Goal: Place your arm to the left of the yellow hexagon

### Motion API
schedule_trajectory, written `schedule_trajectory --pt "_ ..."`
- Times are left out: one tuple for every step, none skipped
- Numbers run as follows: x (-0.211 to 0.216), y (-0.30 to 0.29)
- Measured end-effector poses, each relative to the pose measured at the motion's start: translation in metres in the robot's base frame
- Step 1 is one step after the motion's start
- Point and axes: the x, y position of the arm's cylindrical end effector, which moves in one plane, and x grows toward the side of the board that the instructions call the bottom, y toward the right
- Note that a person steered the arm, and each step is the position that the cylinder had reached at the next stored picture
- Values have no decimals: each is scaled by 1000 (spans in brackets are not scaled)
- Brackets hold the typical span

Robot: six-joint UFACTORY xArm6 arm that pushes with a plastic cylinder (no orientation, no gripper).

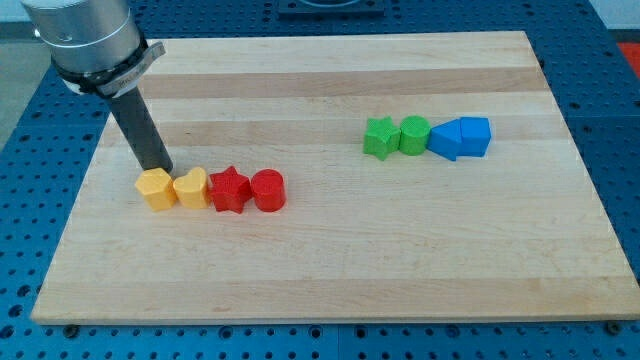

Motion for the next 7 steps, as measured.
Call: schedule_trajectory --pt "-3 -10" --pt "-3 -31" --pt "8 -38" --pt "22 -38" --pt "31 -38" --pt "44 -38" --pt "47 -38"
